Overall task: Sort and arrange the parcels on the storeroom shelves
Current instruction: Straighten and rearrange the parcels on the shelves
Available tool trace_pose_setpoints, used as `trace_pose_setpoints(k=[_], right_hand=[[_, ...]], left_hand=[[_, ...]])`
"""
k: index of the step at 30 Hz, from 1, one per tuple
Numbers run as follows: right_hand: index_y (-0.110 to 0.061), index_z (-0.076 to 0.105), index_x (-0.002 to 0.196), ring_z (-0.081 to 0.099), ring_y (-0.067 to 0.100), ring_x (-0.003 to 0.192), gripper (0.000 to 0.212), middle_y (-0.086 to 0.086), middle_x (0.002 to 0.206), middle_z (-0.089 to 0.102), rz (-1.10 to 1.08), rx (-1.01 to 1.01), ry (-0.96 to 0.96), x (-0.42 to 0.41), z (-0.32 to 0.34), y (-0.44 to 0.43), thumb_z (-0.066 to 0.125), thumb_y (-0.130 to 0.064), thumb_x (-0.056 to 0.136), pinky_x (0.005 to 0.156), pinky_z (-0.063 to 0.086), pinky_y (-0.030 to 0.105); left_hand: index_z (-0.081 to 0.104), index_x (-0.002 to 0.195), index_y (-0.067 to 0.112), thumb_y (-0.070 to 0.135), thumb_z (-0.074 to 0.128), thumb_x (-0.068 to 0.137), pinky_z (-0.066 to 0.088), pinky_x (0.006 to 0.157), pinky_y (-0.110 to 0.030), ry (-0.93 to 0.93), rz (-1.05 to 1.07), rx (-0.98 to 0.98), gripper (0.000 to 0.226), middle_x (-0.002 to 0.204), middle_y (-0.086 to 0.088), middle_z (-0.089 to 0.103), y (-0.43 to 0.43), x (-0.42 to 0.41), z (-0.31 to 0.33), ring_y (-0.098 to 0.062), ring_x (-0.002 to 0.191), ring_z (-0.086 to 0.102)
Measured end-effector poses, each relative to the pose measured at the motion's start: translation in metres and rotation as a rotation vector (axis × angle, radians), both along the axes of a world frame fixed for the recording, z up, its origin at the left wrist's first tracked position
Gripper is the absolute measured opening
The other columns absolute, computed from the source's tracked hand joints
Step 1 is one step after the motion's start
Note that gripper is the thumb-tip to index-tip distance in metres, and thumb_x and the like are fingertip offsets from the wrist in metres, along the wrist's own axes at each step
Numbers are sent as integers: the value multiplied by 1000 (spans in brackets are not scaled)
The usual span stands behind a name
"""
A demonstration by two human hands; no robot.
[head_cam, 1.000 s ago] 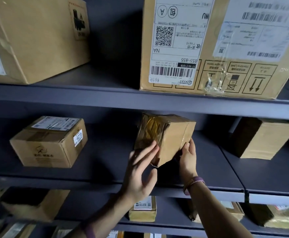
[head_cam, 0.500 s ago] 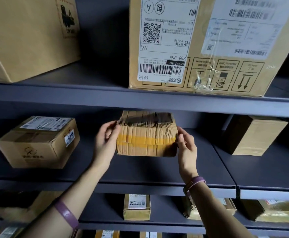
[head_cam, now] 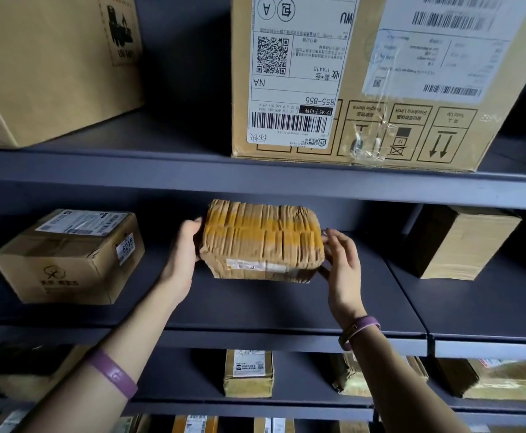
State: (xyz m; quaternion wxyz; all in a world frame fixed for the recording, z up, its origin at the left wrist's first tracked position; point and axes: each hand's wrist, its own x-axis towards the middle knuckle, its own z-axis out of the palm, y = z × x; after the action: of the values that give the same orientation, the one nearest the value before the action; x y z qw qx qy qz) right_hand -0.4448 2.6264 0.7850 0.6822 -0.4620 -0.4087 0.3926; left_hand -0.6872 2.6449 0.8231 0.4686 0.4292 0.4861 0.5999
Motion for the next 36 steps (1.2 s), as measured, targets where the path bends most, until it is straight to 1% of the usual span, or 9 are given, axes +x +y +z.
trace_pose_setpoints(k=[4, 8, 10, 14, 18, 24, 27, 31, 36], right_hand=[[-36, 65, 95, 60, 13, 96, 18, -8, 102, 67, 2, 10, -53, 0, -1, 0, 48, -33, 100, 83, 49, 30], [-36, 67, 111, 62, -5, 106, 24, -22, 110, 70, 23, 3, -65, -2, -5, 1, 48, -25, 101, 85, 50, 13], [-26, 63, 125, 60, -6, 111, 28, -20, 118, 68, 43, -25, -63, -2, -8, 1, 49, -25, 101, 90, 47, 11], [-16, 60, 133, 54, 5, 125, 40, -5, 135, 60, 46, -104, -68, -1, -13, 1, 50, -35, 100, 113, 36, 30], [-18, 65, 127, 53, 10, 126, 42, -2, 131, 62, 62, -209, -112, -7, -18, 2, 46, -43, 99, 116, 33, 38], [-23, 60, 133, 52, 17, 128, 47, -6, 133, 61, 129, -284, -195, -4, -19, 0, 40, -50, 100, 115, 34, 42], [-23, 66, 122, 59, 12, 111, 41, -12, 112, 69, 115, -244, -177, 1, -12, -10, 41, -47, 101, 106, 41, 36], [-15, 51, 140, 47, 19, 132, 47, 3, 143, 53, -17, -269, -173, 16, -1, -23, 44, -40, 101, 116, 33, 46], [-16, 53, 138, 49, 18, 130, 43, 2, 140, 55, -103, -264, -165, 33, 9, -50, 45, -37, 101, 112, 38, 45]], left_hand=[[58, 107, 26, 30, 31, 97, 45, 80, -35, -30, -22, 2, 29, 110, -2, 68, 3, -1, 0, -18, 101, 60], [62, 95, 22, 30, 40, 97, 44, 69, -29, 37, -80, -70, 24, 95, 0, 68, 4, 1, -12, -13, 82, 60], [65, 99, 18, 36, 44, 95, 44, 74, -34, 105, -120, -113, 28, 95, -3, 69, 5, 0, -22, -19, 85, 60], [69, 105, 30, 59, 47, 89, 46, 82, -39, 156, -84, -214, 40, 101, -2, 73, 9, -3, -35, -21, 94, 64], [69, 100, 29, 72, 44, 83, 49, 67, -32, 225, 0, -344, 52, 86, -1, 72, 15, -4, -41, -20, 83, 65], [64, 99, 30, 70, 42, 86, 44, 65, -30, 241, -14, -418, 48, 101, -3, 68, 4, -1, -38, -21, 97, 61], [61, 107, 25, 50, 50, 93, 43, 66, -27, 251, 146, -266, 31, 109, 0, 62, -8, 3, -20, -21, 101, 57], [66, 106, 23, 18, 53, 95, 43, 78, -8, 180, 133, 131, 18, 106, 11, 66, -29, 7, 14, -11, 106, 59], [68, 105, 27, 9, 55, 93, 45, 97, -20, 180, -78, 235, 26, 115, 7, 68, -52, 43, 30, -4, 110, 60]])
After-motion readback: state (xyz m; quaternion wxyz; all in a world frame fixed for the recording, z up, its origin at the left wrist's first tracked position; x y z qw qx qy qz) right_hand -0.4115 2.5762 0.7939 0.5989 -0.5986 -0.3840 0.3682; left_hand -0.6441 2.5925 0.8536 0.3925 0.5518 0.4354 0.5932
